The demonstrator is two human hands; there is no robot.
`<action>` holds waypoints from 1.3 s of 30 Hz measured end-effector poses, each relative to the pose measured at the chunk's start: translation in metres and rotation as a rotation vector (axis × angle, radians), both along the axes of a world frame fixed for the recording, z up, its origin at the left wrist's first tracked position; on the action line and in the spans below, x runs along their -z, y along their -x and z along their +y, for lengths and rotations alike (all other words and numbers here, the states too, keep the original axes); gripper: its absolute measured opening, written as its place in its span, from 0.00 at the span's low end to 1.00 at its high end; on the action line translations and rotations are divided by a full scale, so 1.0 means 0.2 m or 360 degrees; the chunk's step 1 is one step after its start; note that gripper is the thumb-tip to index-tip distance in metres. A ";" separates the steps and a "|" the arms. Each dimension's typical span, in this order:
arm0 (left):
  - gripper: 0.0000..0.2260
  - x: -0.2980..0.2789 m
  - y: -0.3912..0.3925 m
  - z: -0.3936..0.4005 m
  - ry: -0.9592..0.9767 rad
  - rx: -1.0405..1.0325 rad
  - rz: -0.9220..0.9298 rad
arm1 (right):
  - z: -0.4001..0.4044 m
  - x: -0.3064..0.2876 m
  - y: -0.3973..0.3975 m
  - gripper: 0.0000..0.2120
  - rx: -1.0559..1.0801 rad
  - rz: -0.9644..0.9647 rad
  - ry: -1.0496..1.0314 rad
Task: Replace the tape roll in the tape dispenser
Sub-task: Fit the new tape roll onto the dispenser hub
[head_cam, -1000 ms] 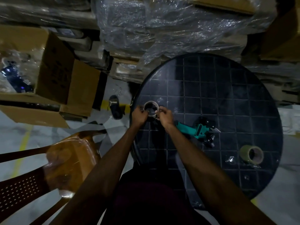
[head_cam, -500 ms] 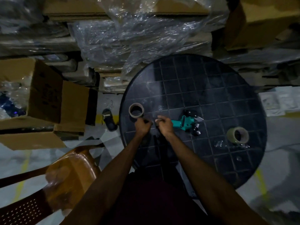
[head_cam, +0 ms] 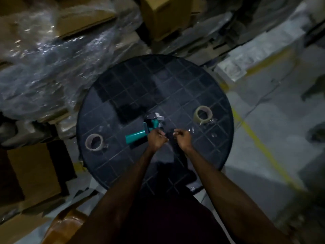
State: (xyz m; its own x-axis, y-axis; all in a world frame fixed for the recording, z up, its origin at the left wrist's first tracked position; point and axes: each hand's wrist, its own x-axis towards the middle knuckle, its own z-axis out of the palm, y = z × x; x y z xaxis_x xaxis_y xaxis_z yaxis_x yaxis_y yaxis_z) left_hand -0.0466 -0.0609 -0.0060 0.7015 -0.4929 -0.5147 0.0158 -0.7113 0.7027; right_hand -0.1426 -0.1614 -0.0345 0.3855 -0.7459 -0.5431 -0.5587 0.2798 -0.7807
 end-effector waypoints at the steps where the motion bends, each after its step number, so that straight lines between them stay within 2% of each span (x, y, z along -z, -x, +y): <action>1: 0.06 0.00 0.03 -0.07 0.0000 0.0101 0.0003 | -0.06 -0.01 0.04 0.10 0.0062 0.0008 0.0007; 3: 0.03 0.01 0.08 -0.21 -0.0084 0.0287 0.0000 | -0.18 -0.01 0.12 0.09 0.0161 0.0046 0.0050; 5: 0.05 0.01 0.12 -0.33 -0.0105 0.0375 -0.0031 | -0.29 -0.03 0.19 0.09 0.0182 0.0096 0.0109; 9: 0.06 0.04 0.18 -0.54 -0.0071 0.0434 -0.0024 | -0.47 0.00 0.30 0.07 0.0018 0.0204 0.0381; 13: 0.10 0.10 0.18 -0.69 -0.0134 0.0464 -0.0043 | -0.63 0.17 0.31 0.17 -0.0083 0.0349 0.0466; 15: 0.12 0.15 0.16 -0.74 -0.0141 0.0456 -0.0038 | -0.67 0.15 0.29 0.23 -0.0164 0.0417 0.0480; 17: 0.12 0.19 0.14 -0.78 -0.0189 0.0459 -0.0024 | -0.69 0.12 0.27 0.25 -0.0350 0.0491 0.0523; 20: 0.10 0.19 0.13 -0.84 -0.0225 0.0472 0.0009 | -0.73 0.11 0.25 0.22 -0.0468 0.0531 0.0477; 23: 0.11 0.19 0.11 -0.85 -0.0230 0.0458 0.0048 | -0.73 0.09 0.25 0.16 -0.0368 0.0621 0.0448; 26: 0.19 0.25 0.10 -0.84 -0.0247 0.0334 0.0113 | -0.65 0.05 0.26 0.12 -0.0164 0.0506 0.0477; 29: 0.29 0.53 0.07 -0.79 -0.0211 0.0183 0.0304 | -0.48 -0.04 0.26 0.13 -0.0114 0.0353 0.0415; 31: 0.25 0.39 0.11 -0.74 -0.0235 0.0120 0.0269 | -0.36 -0.08 0.26 0.15 -0.0177 0.0237 0.0371; 34: 0.15 0.10 0.14 -0.62 -0.0304 0.0185 0.0075 | -0.22 -0.13 0.29 0.21 -0.0216 0.0182 0.0547; 37: 0.20 0.00 0.12 -0.46 -0.0254 0.0270 -0.0018 | -0.13 -0.16 0.31 0.26 -0.0017 0.0070 0.0639; 39: 0.20 -0.03 0.10 -0.35 -0.0261 0.0445 -0.0108 | -0.12 -0.17 0.28 0.22 -0.0067 0.0069 0.0555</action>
State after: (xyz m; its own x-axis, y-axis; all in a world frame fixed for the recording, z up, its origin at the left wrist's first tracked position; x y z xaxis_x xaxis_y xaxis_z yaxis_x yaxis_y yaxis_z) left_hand -0.0664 -0.1311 0.0003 0.5863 -0.5857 -0.5597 -0.2389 -0.7851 0.5714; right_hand -0.1984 -0.1854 -0.0014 0.4020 -0.8734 -0.2749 -0.5989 -0.0237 -0.8004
